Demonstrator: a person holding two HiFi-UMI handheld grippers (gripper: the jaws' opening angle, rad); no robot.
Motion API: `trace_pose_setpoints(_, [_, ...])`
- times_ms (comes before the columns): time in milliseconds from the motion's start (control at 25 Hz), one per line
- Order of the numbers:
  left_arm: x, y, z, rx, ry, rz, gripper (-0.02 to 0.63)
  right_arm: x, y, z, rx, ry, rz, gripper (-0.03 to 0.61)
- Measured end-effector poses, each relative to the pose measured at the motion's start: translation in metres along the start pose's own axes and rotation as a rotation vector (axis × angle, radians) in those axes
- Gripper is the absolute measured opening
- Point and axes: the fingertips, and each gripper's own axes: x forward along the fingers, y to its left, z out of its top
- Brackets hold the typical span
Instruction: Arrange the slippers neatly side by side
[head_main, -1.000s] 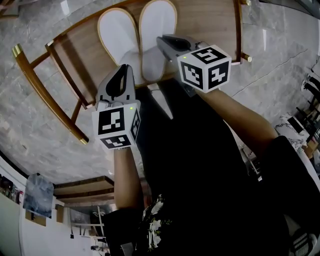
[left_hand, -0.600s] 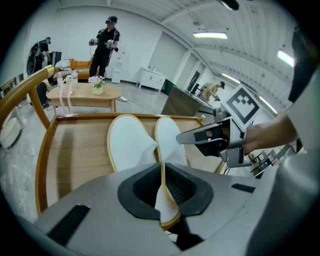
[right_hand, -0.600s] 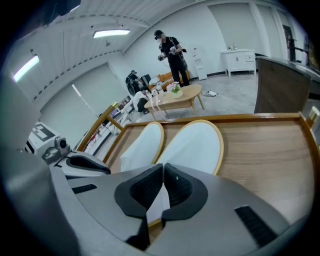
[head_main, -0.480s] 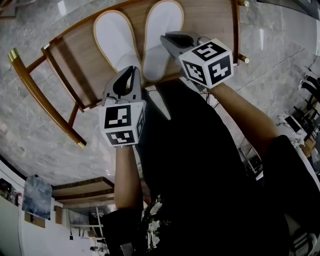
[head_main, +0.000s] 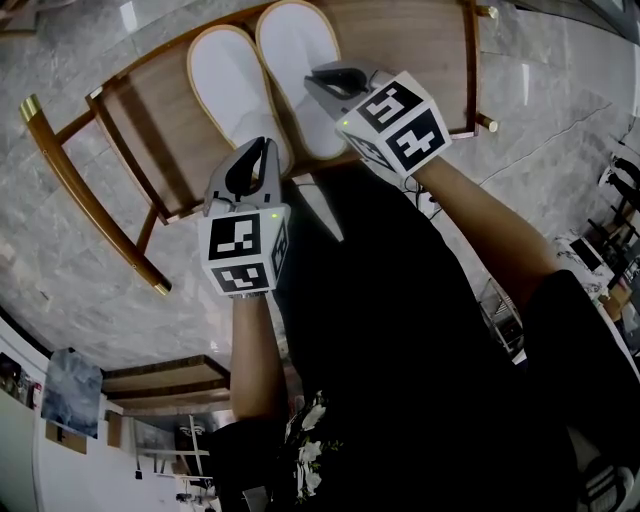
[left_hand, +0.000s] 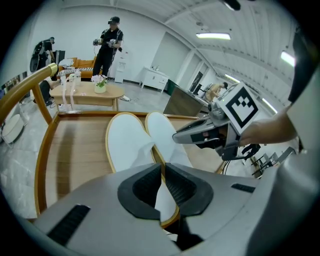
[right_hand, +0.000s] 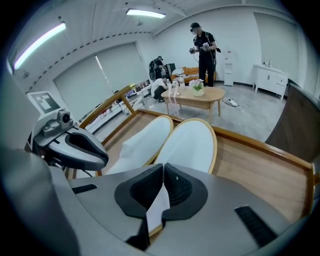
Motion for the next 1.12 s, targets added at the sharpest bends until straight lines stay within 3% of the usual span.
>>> trace_pose_setpoints(360, [-0.003,0.004,-0.004,-0.007,0.003,0.008,0.02,0.002,-0.012,-0.007,0.068,-0.029,-0.084,0.008])
trace_pose_setpoints(760, [-0.003,0.002,0.001,0.035,0.004,0.028,0.02,0.003,-0.005,-0.002,0.013,-0.101,-0.048,0.01])
trace_pose_setpoints(800, [-0.004,0.002,0.002,0.039,0.005,0.029,0.02,0.002,-0.004,0.0,0.006,-0.115,-0.047,0.016])
trace_pose_setpoints(880, [-0.006,0.002,0.005,0.047,0.007,0.036,0.02,-0.001,-0.003,0.004,0.0,-0.153,-0.045,0.112])
trace_pose_setpoints(1120, [-0.016,-0.004,0.021,0.085,-0.007,0.078,0.02,-0.026,0.003,0.019,0.019,-0.242,-0.04,0.119])
